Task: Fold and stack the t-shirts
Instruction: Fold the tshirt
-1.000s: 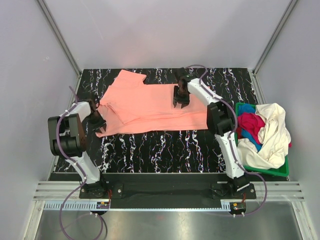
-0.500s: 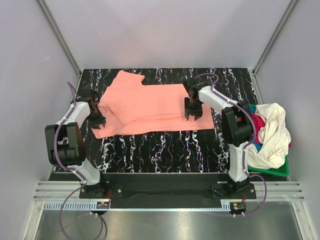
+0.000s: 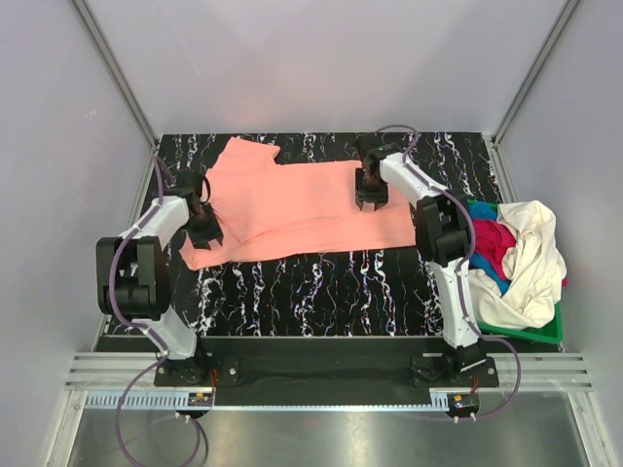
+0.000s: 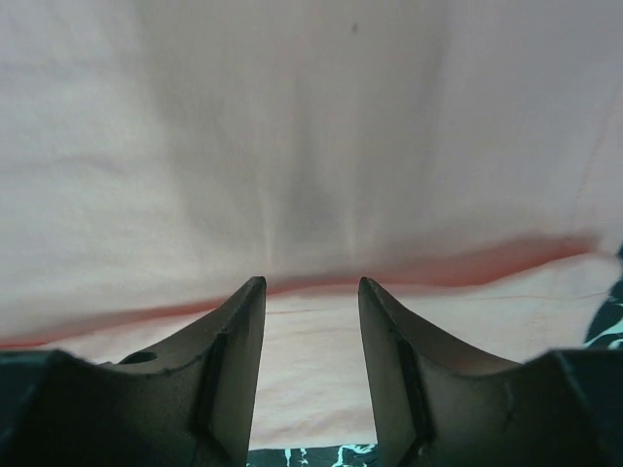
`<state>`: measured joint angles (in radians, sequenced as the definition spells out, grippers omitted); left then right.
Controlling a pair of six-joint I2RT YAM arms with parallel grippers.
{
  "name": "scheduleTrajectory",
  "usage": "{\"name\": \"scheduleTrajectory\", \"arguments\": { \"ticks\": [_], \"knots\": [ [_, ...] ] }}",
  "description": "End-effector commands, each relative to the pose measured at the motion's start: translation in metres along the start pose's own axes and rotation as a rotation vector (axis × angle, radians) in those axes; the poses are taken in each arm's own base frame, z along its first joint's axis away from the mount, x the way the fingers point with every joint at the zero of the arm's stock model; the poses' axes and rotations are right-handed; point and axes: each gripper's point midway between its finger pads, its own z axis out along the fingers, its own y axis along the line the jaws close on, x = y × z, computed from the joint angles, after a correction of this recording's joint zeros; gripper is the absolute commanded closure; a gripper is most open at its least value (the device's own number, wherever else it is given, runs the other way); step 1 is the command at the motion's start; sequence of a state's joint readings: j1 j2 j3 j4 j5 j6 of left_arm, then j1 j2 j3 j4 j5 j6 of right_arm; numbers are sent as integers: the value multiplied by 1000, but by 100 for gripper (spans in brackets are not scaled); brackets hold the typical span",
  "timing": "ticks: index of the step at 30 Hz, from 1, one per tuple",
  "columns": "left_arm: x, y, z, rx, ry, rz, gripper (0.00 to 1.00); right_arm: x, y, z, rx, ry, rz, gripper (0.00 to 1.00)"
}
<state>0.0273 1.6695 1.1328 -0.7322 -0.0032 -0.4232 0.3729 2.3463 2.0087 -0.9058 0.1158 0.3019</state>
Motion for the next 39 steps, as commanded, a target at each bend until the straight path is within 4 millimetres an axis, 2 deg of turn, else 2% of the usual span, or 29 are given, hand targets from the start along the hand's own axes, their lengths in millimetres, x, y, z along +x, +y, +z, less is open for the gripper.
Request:
{"name": "scheduleTrajectory", "arguments": {
  "ticks": [1, 3, 5, 6, 7, 9, 10, 13, 14, 15, 19, 24, 28, 31, 32, 34, 35, 39],
  "knots": [
    [-14, -68, -21, 244, -73, 117, 59, -24, -11, -18, 36, -48, -5, 50],
    [-3, -104, -18, 390, -12, 155, 59, -24, -9, -29, 21, -46, 13, 50],
    [7, -133, -16, 428, -3, 228, 60, -16, -1, -40, -10, -34, 15, 49],
    [7, -146, -11, 439, 4, 257, 62, -18, 4, -58, -47, -61, 20, 50],
    [16, -161, -10, 449, 14, 299, 64, -7, 17, -57, -113, -37, 15, 50],
    [19, -178, 1, 454, 32, 322, 68, -2, 43, -70, -217, -46, 17, 50],
    [24, -187, 3, 459, 44, 336, 70, 11, 56, -70, -284, -6, 13, 51],
    [30, -201, 12, 465, 78, 333, 72, 27, 90, -75, -443, 34, 26, 58],
    [30, -201, 14, 455, 84, 330, 73, 30, 96, -76, -478, 47, 57, 60],
    [32, -201, 19, 432, 99, 328, 74, 31, 103, -78, -525, 53, 58, 67],
    [32, -194, 28, 381, 106, 315, 75, 40, 107, -70, -542, 90, 43, 79],
    [30, -197, 45, 369, 118, 321, 75, 60, 110, -53, -554, 157, 59, 82],
    [23, -202, 50, 359, 115, 321, 75, 76, 101, -38, -517, 213, 75, 82],
    [16, -205, 37, 368, 95, 339, 75, 89, 89, -26, -476, 262, 106, 82],
    [14, -205, 21, 390, 69, 341, 73, 92, 86, -23, -468, 273, 111, 82],
    [12, -204, 3, 417, 25, 364, 64, 99, 80, -20, -448, 284, 108, 82],
    [9, -197, -10, 406, -10, 371, 61, 100, 78, -20, -444, 282, 102, 82],
    [0, -159, -23, 295, -48, 374, 59, 106, 72, -21, -427, 284, 76, 77]
  ]
}}
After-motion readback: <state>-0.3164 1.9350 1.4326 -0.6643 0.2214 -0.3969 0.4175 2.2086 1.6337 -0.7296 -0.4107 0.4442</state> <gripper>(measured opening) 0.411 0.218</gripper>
